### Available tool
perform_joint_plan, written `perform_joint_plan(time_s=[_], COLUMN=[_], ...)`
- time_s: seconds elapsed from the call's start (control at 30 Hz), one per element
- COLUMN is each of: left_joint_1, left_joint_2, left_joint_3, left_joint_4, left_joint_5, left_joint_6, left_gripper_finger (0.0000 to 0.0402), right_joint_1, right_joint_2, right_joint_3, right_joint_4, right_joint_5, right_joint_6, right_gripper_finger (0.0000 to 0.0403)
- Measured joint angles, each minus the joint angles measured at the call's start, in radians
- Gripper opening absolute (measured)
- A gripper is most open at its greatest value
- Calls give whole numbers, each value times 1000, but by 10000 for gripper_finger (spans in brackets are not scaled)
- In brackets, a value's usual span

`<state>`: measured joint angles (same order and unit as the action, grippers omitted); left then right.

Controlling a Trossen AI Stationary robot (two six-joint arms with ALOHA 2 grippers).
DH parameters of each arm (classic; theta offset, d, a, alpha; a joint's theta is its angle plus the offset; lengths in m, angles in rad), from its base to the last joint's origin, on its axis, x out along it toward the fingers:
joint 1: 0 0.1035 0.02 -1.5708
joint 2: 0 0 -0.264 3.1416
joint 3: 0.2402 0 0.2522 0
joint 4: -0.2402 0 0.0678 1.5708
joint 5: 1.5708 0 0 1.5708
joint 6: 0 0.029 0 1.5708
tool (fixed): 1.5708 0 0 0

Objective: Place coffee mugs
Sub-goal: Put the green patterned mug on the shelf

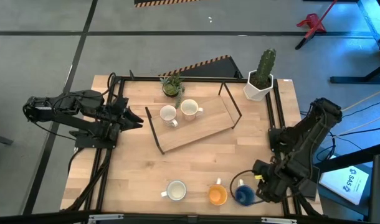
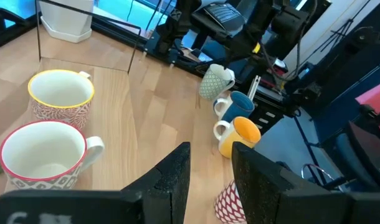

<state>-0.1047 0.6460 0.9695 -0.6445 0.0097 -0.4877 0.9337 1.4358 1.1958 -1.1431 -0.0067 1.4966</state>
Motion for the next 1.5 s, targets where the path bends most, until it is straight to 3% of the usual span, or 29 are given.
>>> perform_joint_plan(time_s=[0.5,0.63,0.8,1.0,1.23,1.5], left_joint_1=[0,0,0,0,0,0], left_joint_2=[0,0,0,0,0,0], left_joint_3=[0,0,0,0,0,0], left_joint_4=[0,0,1,1,0,-19], left_joint_5=[-1,-1,-2,-1,1,10], left_joint_6=[2,2,24,28,28,47], left_gripper_finger=[112,112,112,112,112,112], right_joint_1=[14,14,-13,-55,-225,-588], right_joint_2=[0,0,-1,-7,-72,-61], right_joint_3=[-202,-229,-239,-236,-159,42], right_joint_4=[175,208,202,178,55,22], right_joint_5=[-29,-39,-68,-36,13,-24], right_joint_6=[69,69,58,-4,-219,-773], right_gripper_finger=[205,153,25,9,5,3])
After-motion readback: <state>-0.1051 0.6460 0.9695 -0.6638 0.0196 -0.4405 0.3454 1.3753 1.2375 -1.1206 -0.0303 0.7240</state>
